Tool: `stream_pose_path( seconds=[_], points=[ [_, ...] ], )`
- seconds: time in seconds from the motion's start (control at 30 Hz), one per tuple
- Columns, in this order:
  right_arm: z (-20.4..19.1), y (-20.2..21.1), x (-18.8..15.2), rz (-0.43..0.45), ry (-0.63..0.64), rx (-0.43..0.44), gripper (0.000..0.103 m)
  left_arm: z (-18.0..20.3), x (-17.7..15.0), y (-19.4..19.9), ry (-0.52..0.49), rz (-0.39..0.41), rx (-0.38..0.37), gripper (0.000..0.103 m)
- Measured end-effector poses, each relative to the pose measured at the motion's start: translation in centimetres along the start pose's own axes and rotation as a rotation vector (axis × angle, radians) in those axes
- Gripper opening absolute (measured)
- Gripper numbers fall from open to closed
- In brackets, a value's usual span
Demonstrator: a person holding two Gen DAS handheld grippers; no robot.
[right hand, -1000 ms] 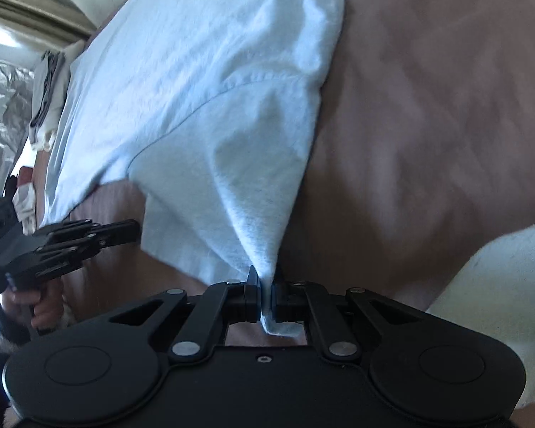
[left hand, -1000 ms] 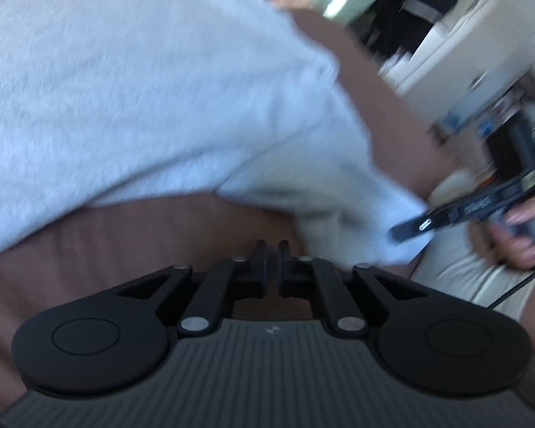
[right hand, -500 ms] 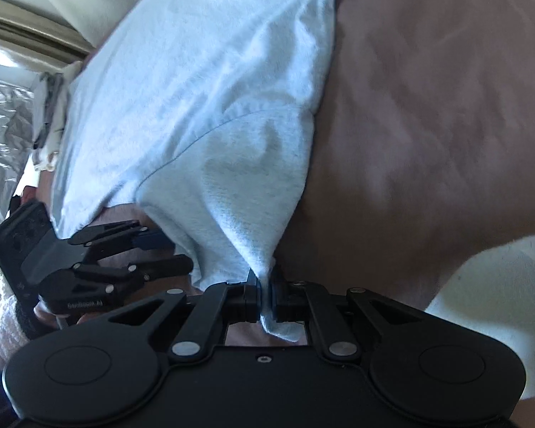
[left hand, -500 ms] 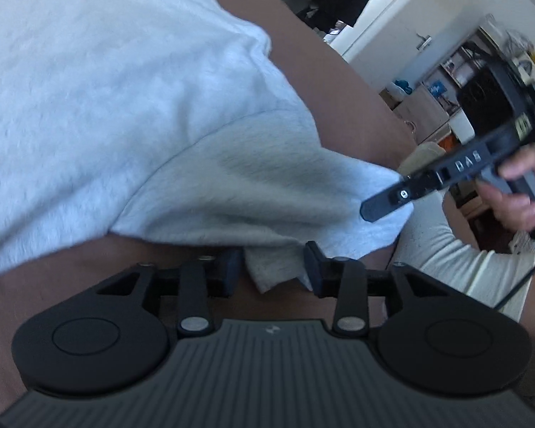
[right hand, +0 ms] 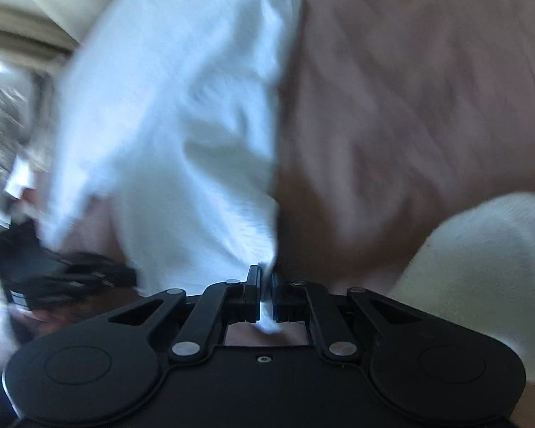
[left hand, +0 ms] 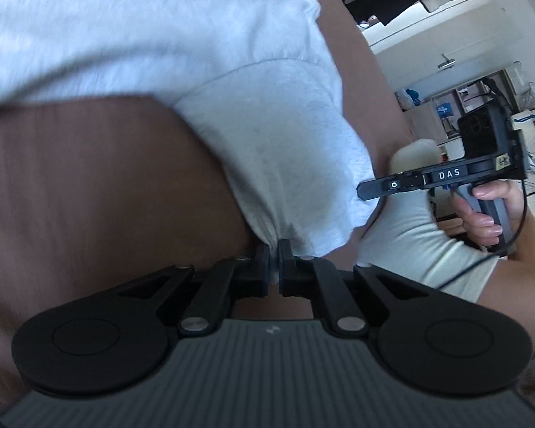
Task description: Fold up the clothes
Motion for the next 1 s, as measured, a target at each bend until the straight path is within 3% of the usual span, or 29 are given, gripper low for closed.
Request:
stream_pose_path(
  seconds=[0.07,0.2,0.23,0.27,0.3,0.33,0.4,0.47,0.6,0.7,0.8,0.83,0.9,1.0],
  points=[
    [-1.0,0.2,0.0,0.008,0.037,-0.039,0.012,0.4,-0.2,0.9,-0.023,-0.001,0.001,0.006],
    [-2.3,2.8,0.5,0.068,0.082,-0.103,0.015,2.0,0.3,4.5,-0.145,0.051,0.074,0.007],
    [-2.7,4.0,0.7,0.098,0.088,-0.121,0.02,2.2,0.5,5.6,-0.177,0.061,0.098,0.009],
    [-3.3,5.3,1.0,0.141,0.099,-0.142,0.031,2.4,0.7,6.8,-0.207,0.074,0.127,0.009],
    [-3.9,6.5,1.4,0.188,0.112,-0.162,0.04,2.4,1.1,8.3,-0.233,0.097,0.161,0.013],
    [-4.7,7.7,1.8,0.236,0.128,-0.175,0.042,2.3,1.8,9.8,-0.255,0.123,0.194,0.02],
    [-6.7,9.9,2.6,0.322,0.154,-0.19,0.044,1.6,3.5,12.9,-0.282,0.181,0.265,0.032],
    [-9.1,11.6,3.8,0.382,0.192,-0.203,0.044,0.2,5.3,16.0,-0.279,0.253,0.354,0.038],
    [-17.6,12.6,6.8,0.372,0.387,-0.215,0.053,-4.9,8.0,22.3,-0.213,0.359,0.517,0.042],
    [-24.2,12.7,8.8,0.377,0.546,-0.279,0.061,-10.0,8.3,27.2,-0.136,0.42,0.666,0.042],
    [-28.7,11.2,9.3,0.448,0.41,-0.42,0.061,-15.8,6.8,31.1,0.08,0.422,0.679,0.042],
    [-29.6,10.5,8.3,0.425,0.378,-0.428,0.061,-17.6,5.9,32.2,0.154,0.418,0.664,0.041],
    [-31.7,9.0,5.7,0.374,0.44,-0.422,0.06,-19.4,4.6,33.9,0.21,0.42,0.675,0.041],
    [-34.1,7.7,4.2,0.356,0.503,-0.489,0.061,-20.3,4.6,36.5,0.225,0.469,0.703,0.043]
  ],
)
Point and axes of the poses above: each gripper's, at about its wrist camera, not at the fingertips, and y roughly against the way its jaws point, z to its right, x to its top, the point moved 6 cm from there along -y, roughly the way its jaws point, and after that the axes turned 2 degrees about -z, right-handed, at the moved point
